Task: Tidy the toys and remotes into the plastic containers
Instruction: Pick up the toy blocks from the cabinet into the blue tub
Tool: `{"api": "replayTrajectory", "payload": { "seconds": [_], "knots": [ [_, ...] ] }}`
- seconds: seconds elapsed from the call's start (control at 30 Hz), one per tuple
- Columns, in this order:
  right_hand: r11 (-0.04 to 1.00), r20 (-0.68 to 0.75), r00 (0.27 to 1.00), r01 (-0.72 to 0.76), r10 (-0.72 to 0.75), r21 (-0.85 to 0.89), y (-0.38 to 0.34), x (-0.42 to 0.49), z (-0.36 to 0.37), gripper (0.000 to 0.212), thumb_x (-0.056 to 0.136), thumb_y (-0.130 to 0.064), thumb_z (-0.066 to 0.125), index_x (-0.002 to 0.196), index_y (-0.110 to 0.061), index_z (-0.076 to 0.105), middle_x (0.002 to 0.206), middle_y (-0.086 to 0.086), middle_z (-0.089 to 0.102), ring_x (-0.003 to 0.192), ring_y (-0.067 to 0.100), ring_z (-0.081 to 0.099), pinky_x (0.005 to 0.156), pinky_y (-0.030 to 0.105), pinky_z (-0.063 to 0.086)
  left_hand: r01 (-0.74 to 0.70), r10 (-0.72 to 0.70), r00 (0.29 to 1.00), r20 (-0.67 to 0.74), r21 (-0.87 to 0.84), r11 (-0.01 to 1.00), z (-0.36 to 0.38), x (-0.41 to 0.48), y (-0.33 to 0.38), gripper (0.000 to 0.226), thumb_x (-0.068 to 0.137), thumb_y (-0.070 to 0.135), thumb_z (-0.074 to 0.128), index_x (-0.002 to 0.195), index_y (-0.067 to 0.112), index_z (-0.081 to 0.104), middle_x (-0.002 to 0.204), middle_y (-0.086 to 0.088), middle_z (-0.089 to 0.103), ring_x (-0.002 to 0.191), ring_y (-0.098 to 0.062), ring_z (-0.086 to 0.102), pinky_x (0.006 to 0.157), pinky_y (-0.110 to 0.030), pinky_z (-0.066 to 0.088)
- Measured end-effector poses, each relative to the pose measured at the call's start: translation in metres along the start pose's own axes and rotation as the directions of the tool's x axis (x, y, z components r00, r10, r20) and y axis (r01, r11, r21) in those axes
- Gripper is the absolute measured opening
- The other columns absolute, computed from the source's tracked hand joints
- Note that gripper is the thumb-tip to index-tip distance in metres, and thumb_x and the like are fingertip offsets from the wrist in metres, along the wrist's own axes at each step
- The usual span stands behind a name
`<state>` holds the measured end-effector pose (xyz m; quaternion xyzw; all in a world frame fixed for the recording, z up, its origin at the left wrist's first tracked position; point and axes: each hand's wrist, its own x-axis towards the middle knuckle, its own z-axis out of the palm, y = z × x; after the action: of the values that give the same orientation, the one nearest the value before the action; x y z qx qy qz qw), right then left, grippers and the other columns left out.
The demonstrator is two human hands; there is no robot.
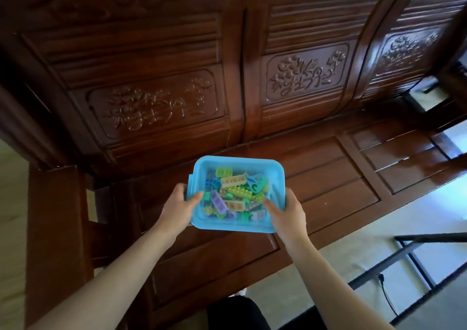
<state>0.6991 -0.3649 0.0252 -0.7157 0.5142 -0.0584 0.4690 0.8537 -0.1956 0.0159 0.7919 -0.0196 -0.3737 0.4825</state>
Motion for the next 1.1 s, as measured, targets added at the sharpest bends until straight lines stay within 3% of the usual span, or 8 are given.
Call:
{"api": "replayTrajectory", "payload": {
  "seconds": [0.07,0.2,0.4,0.57,0.73,0.83,0.93,1.1],
  "knots": [
    [1.000,-0.024,1.000,-0.004,0.005,0.025,-0.005,-0.019,0.009,0.013,0.084,-0.032,0.064,0.095,-0.034,0.056,0.084,-0.013,0.065,0.071,-0.002,0.062,0.044,0.009,0.040,-0.029,0.029,0.999,0.020,0.015,0.999,-0.018,-0.008,-0.004,0.010,0.093,0.033,0.058,0.094,0.025,0.051,0.100,-0.004,0.066,0.087,-0.019,0.068,0.074,-0.045,0.060],
    [0.996,-0.044,0.997,-0.058,0.061,0.069,-0.015,-0.068,0.045,0.015,0.084,-0.031,0.063,0.098,-0.034,0.057,0.087,-0.012,0.066,0.078,0.004,0.063,0.056,0.022,0.048,-0.087,0.085,0.995,0.059,0.040,0.995,-0.071,-0.031,-0.020,0.010,0.092,0.033,0.060,0.092,0.028,0.052,0.099,-0.004,0.066,0.088,-0.022,0.068,0.079,-0.051,0.058],
    [0.992,-0.017,0.997,-0.071,0.073,0.104,-0.030,-0.153,0.118,0.018,0.082,-0.027,0.062,0.100,-0.029,0.059,0.090,-0.007,0.066,0.081,0.009,0.062,0.058,0.025,0.046,-0.087,0.085,0.996,0.038,0.064,0.994,-0.163,-0.073,-0.061,0.011,0.093,0.032,0.059,0.091,0.028,0.049,0.099,-0.004,0.065,0.085,-0.023,0.069,0.075,-0.050,0.059],
    [0.992,-0.108,0.991,-0.074,0.084,0.098,-0.027,-0.204,0.140,0.016,0.083,-0.026,0.061,0.096,-0.031,0.056,0.089,-0.008,0.064,0.082,0.012,0.061,0.062,0.027,0.044,-0.070,0.066,0.995,0.072,0.050,0.996,-0.193,-0.094,-0.078,0.009,0.092,0.029,0.059,0.092,0.028,0.050,0.097,-0.002,0.067,0.079,-0.020,0.070,0.062,-0.039,0.060],
    [0.969,-0.273,0.940,-0.156,0.205,0.191,-0.004,-0.253,0.124,0.017,0.081,-0.021,0.060,0.096,-0.026,0.056,0.090,-0.004,0.066,0.084,0.018,0.064,0.074,0.037,0.055,-0.076,0.061,0.986,0.156,0.093,0.993,-0.165,-0.119,-0.073,0.008,0.087,0.019,0.058,0.094,0.021,0.054,0.095,-0.005,0.065,0.078,-0.020,0.067,0.055,-0.032,0.054],
    [0.958,-0.352,0.900,-0.195,0.259,0.208,0.020,-0.274,0.100,0.018,0.080,-0.021,0.059,0.096,-0.029,0.054,0.090,-0.005,0.065,0.080,0.014,0.062,0.069,0.033,0.054,-0.113,0.078,0.965,0.250,0.126,0.986,-0.136,-0.137,-0.071,0.005,0.086,0.017,0.058,0.089,0.020,0.056,0.093,-0.005,0.065,0.077,-0.019,0.066,0.055,-0.030,0.055],
    [0.937,-0.420,0.844,-0.249,0.334,0.245,0.048,-0.300,0.068,0.025,0.082,-0.020,0.060,0.105,-0.028,0.057,0.092,-0.006,0.063,0.076,0.010,0.057,0.057,0.024,0.041,-0.183,0.097,0.913,0.397,0.184,0.966,-0.098,-0.160,-0.073,0.004,0.085,0.014,0.058,0.087,0.017,0.056,0.087,-0.004,0.065,0.071,-0.015,0.067,0.046,-0.025,0.053],
    [0.896,-0.527,0.730,-0.300,0.436,0.326,0.090,-0.347,0.026,0.028,0.081,-0.019,0.061,0.109,-0.020,0.062,0.100,0.001,0.066,0.090,0.019,0.060,0.071,0.029,0.043,-0.340,0.125,0.809,0.574,0.283,0.897,-0.040,-0.192,-0.080,0.006,0.079,0.015,0.062,0.085,0.014,0.061,0.084,-0.007,0.070,0.072,-0.019,0.070,0.056,-0.035,0.060]
  ]
}}
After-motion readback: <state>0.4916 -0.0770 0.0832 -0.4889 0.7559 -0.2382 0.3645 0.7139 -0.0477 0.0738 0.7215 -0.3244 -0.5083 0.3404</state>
